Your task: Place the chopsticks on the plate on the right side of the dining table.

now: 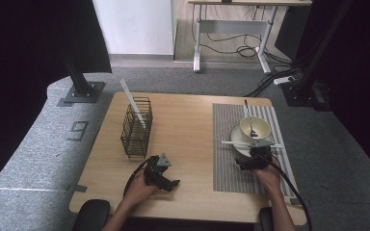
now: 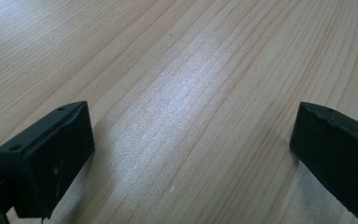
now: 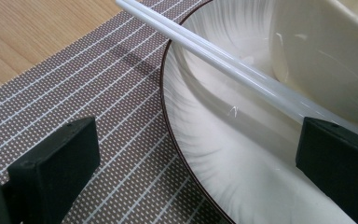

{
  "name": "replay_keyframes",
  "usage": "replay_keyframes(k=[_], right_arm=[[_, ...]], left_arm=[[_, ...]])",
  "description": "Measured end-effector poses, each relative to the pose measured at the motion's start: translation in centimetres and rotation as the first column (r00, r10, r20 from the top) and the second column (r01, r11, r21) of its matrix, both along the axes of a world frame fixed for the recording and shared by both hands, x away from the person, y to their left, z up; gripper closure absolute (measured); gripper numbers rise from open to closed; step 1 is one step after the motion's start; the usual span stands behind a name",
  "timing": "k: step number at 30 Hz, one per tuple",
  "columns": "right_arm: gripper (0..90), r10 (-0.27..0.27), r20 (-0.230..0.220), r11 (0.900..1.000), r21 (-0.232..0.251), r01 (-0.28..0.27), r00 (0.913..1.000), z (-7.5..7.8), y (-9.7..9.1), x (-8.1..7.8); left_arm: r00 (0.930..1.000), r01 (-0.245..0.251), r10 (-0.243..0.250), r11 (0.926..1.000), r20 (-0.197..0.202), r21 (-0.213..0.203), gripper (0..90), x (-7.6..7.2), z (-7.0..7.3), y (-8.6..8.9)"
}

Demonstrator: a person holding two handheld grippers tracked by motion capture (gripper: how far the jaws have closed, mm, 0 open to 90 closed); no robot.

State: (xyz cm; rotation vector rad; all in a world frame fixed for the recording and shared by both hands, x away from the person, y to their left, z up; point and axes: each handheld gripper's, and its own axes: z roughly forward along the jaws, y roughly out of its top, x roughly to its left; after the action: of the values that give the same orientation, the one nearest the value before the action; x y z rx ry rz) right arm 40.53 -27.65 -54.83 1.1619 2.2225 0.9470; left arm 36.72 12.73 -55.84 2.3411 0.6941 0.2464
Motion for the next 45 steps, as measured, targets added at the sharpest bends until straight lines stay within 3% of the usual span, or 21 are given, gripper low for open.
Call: replay_keyframes(k=[8,12,15,21,30,37,45], right_arm=[[0.0,-0.028,0.02,0.9994,0.022,0.027,0.9994,0.8,-1.3,-0.2],[0.0,-0.077,0.035,0.9969,0.02,0.076,0.9964,1.3,-2.7,-0.4],[0.3,-0.135,0.05,0.9908,0.011,0.135,0.9896,1.5,-3.9,-0.6],[1.6,-0.271,0.073,0.9622,0.05,0.268,0.9598,1.6,-6.7,-0.9],[2.2,-0.377,0.067,0.9255,0.071,0.372,0.924,0.7,-9.2,-1.0],[6.5,-0.388,0.045,0.9177,0.109,0.382,0.9204,0.2,-9.8,-0.9],[11.3,-0.373,0.041,0.9237,0.112,0.366,0.927,0.1,-9.7,-0.8]], left_arm=[[1.0,0.0,0.0,1.0,0.0,0.0,0.0,0.0,0.0,0.0],[1.0,0.0,0.0,1.0,0.0,0.0,0.0,0.0,0.0,0.0],[1.0,0.0,0.0,1.0,0.0,0.0,0.0,0.0,0.0,0.0],[1.0,0.0,0.0,1.0,0.0,0.0,0.0,0.0,0.0,0.0],[1.0,0.0,0.0,1.0,0.0,0.0,0.0,0.0,0.0,0.0],[1.0,0.0,0.0,1.0,0.0,0.0,0.0,0.0,0.0,0.0],[1.0,0.002,-0.002,1.0,0.001,0.003,0.0,0.0,0.0,0.0]])
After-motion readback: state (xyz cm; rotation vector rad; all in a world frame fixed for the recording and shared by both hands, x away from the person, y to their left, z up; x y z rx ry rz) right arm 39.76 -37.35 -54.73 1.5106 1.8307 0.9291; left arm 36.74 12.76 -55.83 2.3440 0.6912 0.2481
